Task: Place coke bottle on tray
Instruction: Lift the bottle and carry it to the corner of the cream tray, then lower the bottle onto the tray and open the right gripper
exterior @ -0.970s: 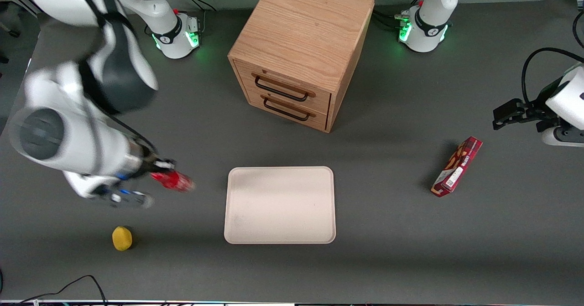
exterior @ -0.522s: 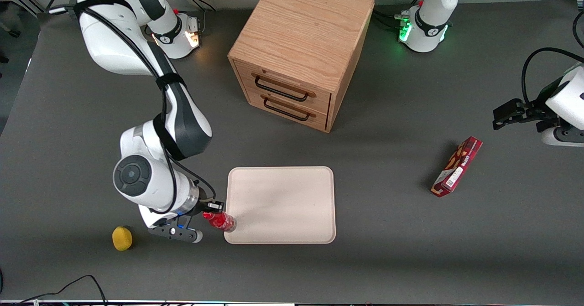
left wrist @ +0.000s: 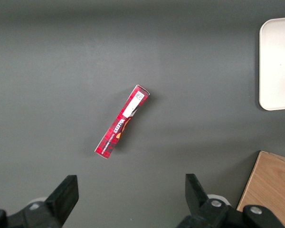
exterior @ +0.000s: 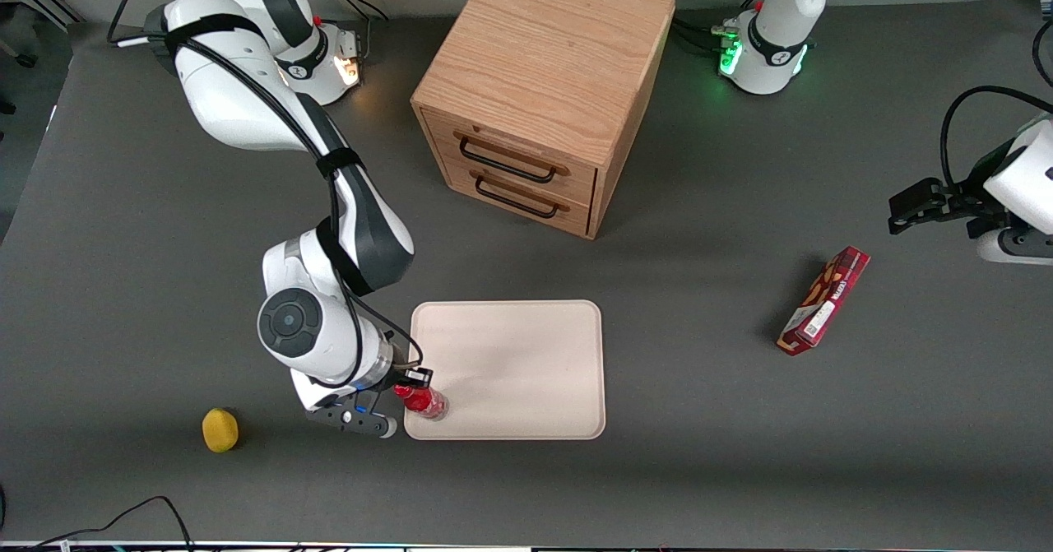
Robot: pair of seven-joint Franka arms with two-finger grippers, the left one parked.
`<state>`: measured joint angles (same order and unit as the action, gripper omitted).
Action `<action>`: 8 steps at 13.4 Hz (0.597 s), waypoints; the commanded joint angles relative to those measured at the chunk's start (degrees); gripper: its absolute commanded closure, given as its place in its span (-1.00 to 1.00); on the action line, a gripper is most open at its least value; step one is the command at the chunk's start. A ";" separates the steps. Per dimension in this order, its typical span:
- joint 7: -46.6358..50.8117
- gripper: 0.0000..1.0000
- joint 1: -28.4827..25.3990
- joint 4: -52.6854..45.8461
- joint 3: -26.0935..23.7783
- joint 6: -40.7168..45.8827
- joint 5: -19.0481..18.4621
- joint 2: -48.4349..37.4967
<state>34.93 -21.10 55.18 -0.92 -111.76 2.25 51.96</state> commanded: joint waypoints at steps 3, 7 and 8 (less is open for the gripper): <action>1.37 -1.00 -0.78 -2.36 1.18 0.22 -1.54 0.43; -1.25 -1.00 2.63 8.84 0.48 11.29 -1.20 -13.23; -4.93 -1.00 4.47 16.81 0.04 11.56 -0.76 -20.59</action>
<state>34.21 -19.75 56.48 0.15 -101.67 1.49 45.83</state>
